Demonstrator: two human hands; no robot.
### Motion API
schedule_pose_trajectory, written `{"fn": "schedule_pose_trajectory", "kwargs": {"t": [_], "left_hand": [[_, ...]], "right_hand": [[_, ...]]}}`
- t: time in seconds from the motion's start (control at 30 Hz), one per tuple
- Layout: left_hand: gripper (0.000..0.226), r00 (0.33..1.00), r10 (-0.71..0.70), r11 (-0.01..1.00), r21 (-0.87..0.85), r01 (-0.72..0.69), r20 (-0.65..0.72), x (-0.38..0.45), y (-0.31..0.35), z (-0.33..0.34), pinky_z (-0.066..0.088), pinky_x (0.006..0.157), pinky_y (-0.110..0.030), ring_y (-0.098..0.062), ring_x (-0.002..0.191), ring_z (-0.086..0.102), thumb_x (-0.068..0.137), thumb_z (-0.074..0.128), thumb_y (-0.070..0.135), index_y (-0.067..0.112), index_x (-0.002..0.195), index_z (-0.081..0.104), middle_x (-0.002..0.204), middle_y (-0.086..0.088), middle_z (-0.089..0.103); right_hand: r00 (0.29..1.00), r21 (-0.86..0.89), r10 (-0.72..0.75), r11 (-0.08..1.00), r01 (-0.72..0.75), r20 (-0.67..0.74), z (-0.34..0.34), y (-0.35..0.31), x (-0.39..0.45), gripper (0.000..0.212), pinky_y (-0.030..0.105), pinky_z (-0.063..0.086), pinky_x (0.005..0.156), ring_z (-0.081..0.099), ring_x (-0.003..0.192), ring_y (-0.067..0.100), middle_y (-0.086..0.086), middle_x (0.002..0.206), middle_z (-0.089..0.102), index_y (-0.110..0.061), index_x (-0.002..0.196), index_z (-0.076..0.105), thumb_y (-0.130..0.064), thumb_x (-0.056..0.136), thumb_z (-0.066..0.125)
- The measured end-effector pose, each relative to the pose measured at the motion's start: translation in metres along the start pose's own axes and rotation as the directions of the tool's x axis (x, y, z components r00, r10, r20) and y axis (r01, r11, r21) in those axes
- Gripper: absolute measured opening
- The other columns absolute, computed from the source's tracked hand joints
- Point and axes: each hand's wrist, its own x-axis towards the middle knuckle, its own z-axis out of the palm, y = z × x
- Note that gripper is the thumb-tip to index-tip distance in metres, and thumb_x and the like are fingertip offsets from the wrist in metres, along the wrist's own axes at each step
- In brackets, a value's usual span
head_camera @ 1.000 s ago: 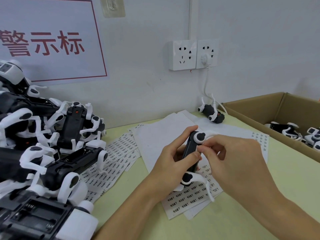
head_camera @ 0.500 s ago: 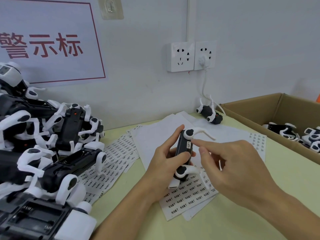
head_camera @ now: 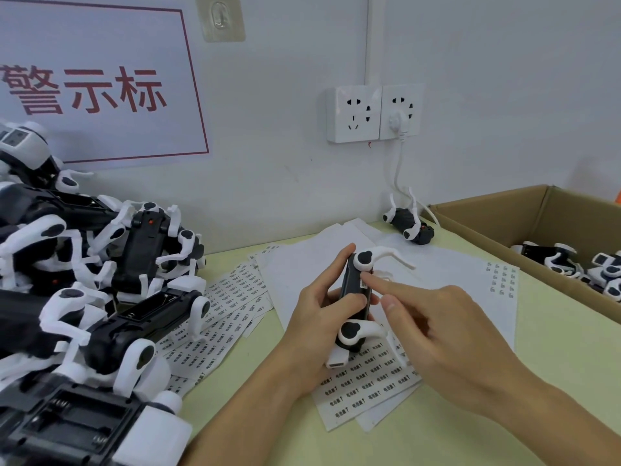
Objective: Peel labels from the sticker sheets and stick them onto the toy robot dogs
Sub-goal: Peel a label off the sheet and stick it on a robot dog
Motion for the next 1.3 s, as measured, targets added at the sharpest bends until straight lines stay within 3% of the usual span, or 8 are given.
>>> {"fn": "schedule_pose_trajectory", "kwargs": {"t": [0.17, 0.27, 0.4, 0.63, 0.9, 1.0, 1.13, 1.3], "left_hand": [[0.065, 1.0, -0.013, 1.0, -0.009, 0.013, -0.003, 0.0, 0.0, 0.0, 0.049, 0.057, -0.024, -0.016, 0.064, 0.057, 0.077, 0.061, 0.015, 0.048, 0.133, 0.058, 0.095, -0.009, 0.07], [0.065, 1.0, -0.019, 1.0, -0.008, 0.019, -0.007, 0.0, 0.0, 0.0, 0.049, 0.061, -0.026, -0.02, 0.072, 0.057, 0.077, 0.062, 0.016, 0.049, 0.133, 0.059, 0.104, -0.009, 0.071], [0.063, 1.0, -0.018, 1.0, 0.009, 0.018, -0.018, 0.0, 0.001, 0.0, 0.05, 0.068, -0.031, -0.025, 0.078, 0.057, 0.078, 0.061, 0.018, 0.05, 0.132, 0.059, 0.1, -0.012, 0.07], [0.062, 0.999, -0.036, 0.999, -0.011, 0.036, -0.015, -0.001, 0.001, 0.0, 0.049, 0.061, -0.028, -0.02, 0.07, 0.058, 0.078, 0.062, 0.019, 0.05, 0.132, 0.059, 0.094, -0.01, 0.07], [0.061, 0.998, -0.055, 0.993, -0.106, 0.052, -0.019, 0.003, -0.002, -0.003, 0.039, 0.082, -0.042, -0.029, 0.094, 0.05, 0.077, 0.061, 0.016, 0.04, 0.134, 0.061, 0.109, -0.009, 0.07], [0.06, 0.999, -0.047, 0.991, -0.122, 0.047, 0.001, 0.004, -0.002, -0.004, 0.036, 0.086, -0.045, -0.029, 0.099, 0.049, 0.078, 0.059, 0.015, 0.034, 0.134, 0.062, 0.113, -0.008, 0.068], [0.058, 0.998, -0.024, 0.989, -0.145, 0.031, 0.05, 0.002, 0.001, -0.004, 0.04, 0.09, -0.045, -0.028, 0.105, 0.057, 0.079, 0.054, 0.014, 0.026, 0.135, 0.061, 0.119, -0.008, 0.065], [0.061, 0.999, -0.02, 0.991, -0.133, 0.026, 0.042, 0.003, 0.0, -0.004, 0.038, 0.088, -0.045, -0.03, 0.101, 0.051, 0.078, 0.057, 0.014, 0.031, 0.137, 0.059, 0.11, -0.009, 0.066]], "right_hand": [[1.0, 0.179, 0.014, 0.984, -0.009, -0.024, 0.005, -0.001, -0.001, 0.039, 0.03, 0.024, 0.049, 0.029, 0.046, 0.01, -0.008, 0.049, 0.027, -0.047, 0.121, 0.066, -0.043, 0.099, 0.035], [0.999, 0.152, 0.006, 0.988, -0.001, -0.033, 0.004, -0.001, -0.001, 0.045, 0.026, 0.023, 0.048, 0.029, 0.044, 0.011, -0.008, 0.047, 0.028, -0.025, 0.094, 0.073, -0.044, 0.098, 0.032], [0.996, 0.079, -0.021, 0.996, 0.028, -0.086, 0.002, 0.001, -0.001, 0.051, 0.022, 0.019, 0.046, 0.031, 0.044, 0.011, -0.009, 0.047, 0.031, -0.012, 0.09, 0.072, -0.038, 0.099, 0.03], [0.993, 0.029, -0.101, 0.994, 0.103, -0.068, -0.001, 0.001, 0.0, 0.046, 0.018, 0.027, 0.049, 0.044, 0.049, 0.007, -0.015, 0.052, 0.039, -0.039, 0.134, 0.06, -0.038, 0.103, 0.027], [0.996, 0.121, -0.079, 0.99, 0.074, 0.034, 0.012, 0.017, 0.002, 0.044, 0.037, 0.038, 0.054, 0.043, 0.053, 0.016, 0.001, 0.057, 0.04, -0.063, 0.13, 0.051, -0.054, 0.101, 0.019], [0.998, 0.295, -0.061, 0.954, 0.051, 0.025, 0.016, 0.016, 0.001, 0.039, 0.045, 0.04, 0.055, 0.042, 0.052, 0.022, 0.013, 0.06, 0.044, -0.072, 0.101, 0.058, -0.059, 0.1, 0.021], [0.999, 0.363, -0.033, 0.932, 0.02, 0.031, 0.02, 0.022, 0.002, 0.042, 0.038, 0.04, 0.053, 0.045, 0.053, 0.025, 0.014, 0.062, 0.047, -0.062, 0.125, 0.056, -0.057, 0.098, 0.024], [0.996, 0.377, -0.039, 0.924, 0.067, -0.08, 0.023, 0.022, 0.003, 0.045, 0.022, 0.042, 0.057, 0.055, 0.059, 0.014, 0.007, 0.064, 0.058, -0.041, 0.124, 0.068, -0.043, 0.101, 0.029]]}}
